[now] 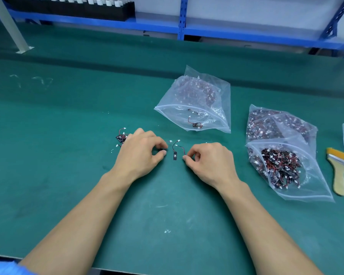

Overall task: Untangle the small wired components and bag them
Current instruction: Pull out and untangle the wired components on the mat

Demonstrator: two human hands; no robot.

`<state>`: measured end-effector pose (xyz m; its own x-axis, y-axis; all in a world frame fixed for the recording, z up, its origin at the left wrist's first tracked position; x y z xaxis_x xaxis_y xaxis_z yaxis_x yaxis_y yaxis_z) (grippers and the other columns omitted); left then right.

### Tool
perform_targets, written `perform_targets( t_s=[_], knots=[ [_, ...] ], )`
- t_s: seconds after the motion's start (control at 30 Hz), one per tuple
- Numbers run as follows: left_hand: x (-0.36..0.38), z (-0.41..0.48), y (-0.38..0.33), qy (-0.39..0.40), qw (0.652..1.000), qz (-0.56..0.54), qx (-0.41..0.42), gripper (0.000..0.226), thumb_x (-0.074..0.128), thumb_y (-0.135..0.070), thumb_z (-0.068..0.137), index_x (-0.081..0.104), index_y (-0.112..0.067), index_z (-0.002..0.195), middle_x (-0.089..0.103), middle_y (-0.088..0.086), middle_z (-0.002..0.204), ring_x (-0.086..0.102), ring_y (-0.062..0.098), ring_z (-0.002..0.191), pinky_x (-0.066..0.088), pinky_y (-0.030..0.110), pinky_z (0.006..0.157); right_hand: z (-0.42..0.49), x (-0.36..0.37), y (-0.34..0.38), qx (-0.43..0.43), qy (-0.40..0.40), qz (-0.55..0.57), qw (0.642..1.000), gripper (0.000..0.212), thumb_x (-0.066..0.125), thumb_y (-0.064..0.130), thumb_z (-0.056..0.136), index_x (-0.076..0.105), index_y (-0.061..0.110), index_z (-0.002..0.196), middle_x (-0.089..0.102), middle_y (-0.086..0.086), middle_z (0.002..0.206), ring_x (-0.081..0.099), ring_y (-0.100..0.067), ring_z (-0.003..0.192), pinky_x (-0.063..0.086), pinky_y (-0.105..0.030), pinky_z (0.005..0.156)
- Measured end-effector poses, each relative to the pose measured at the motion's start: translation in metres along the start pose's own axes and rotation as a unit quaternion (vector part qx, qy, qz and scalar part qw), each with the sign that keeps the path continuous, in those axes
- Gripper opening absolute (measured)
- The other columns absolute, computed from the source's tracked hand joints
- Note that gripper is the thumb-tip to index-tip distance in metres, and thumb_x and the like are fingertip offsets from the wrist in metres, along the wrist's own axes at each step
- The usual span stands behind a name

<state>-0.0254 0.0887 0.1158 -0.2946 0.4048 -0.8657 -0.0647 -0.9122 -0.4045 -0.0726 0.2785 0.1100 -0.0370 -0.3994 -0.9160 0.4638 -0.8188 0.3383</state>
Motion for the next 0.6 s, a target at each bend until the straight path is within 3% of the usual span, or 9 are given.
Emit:
perform_targets(
  t_s=[0.33, 0.5, 0.6],
  knots=[
    [0.0, -0.001, 0.001, 0.016, 1.0, -0.008, 0.011, 0.011, 0.069, -0.029, 0.089, 0.075, -0.033, 0.097, 0.065, -0.016, 0.089, 0.045, 0.015, 0.09, 0.042, 0.039, 0.089, 0.008, 0.006, -0.002, 0.076, -0.027, -0.021, 0.996, 0.021, 0.062, 0.047, 0.09, 0.067, 0.03, 0.08, 0.058, 0.011, 0.065, 0.062, -0.021, 0.076, 0.035, -0.029, 0.058],
    [0.0, -0.002, -0.01, -0.013, 0.996, -0.053, 0.073, 0.011, 0.075, -0.03, 0.087, 0.077, -0.032, 0.098, 0.063, -0.014, 0.086, 0.042, 0.013, 0.083, 0.044, 0.039, 0.082, 0.004, -0.003, -0.011, 0.088, -0.063, 0.018, 0.994, 0.016, 0.066, 0.048, 0.085, 0.07, 0.033, 0.086, 0.06, 0.012, 0.064, 0.062, -0.018, 0.077, 0.044, -0.03, 0.063],
    [0.005, -0.002, -0.016, 0.012, 0.993, -0.055, 0.103, 0.013, 0.076, -0.034, 0.087, 0.078, -0.034, 0.1, 0.061, -0.015, 0.086, 0.044, 0.012, 0.085, 0.041, 0.037, 0.081, 0.001, -0.006, -0.019, 0.085, -0.054, 0.008, 0.995, 0.016, 0.067, 0.046, 0.083, 0.072, 0.034, 0.091, 0.058, 0.014, 0.065, 0.064, -0.018, 0.083, 0.047, -0.031, 0.067]
  ],
)
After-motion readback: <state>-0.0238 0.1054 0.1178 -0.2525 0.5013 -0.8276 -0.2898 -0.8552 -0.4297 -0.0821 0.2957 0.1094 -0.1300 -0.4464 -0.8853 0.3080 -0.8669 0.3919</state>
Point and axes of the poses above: each hand's wrist, its own z-axis towards the middle knuckle, its own x-axis out of the palm, y = z × x, the point moved 4 cm from there along z, towards the middle knuckle
